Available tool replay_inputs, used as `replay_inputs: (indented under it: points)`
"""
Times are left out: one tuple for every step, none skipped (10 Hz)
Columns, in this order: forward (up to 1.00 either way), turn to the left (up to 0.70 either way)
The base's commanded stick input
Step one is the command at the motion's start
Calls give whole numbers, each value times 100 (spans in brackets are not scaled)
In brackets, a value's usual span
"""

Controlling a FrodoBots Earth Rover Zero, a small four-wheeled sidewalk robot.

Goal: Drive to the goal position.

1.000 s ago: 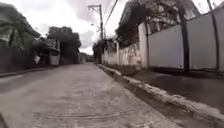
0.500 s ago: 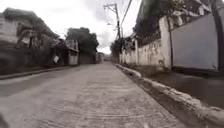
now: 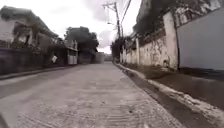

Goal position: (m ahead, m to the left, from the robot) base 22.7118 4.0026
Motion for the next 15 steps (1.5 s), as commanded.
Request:
replay_inputs:
  points:
    - [70,0]
    - [70,0]
    - [70,0]
    - [70,0]
    - [70,0]
    - [70,0]
    - [70,0]
    - [70,0]
    - [70,0]
    - [70,0]
    - [70,0]
    - [70,0]
    - [70,0]
    - [70,0]
    - [70,0]
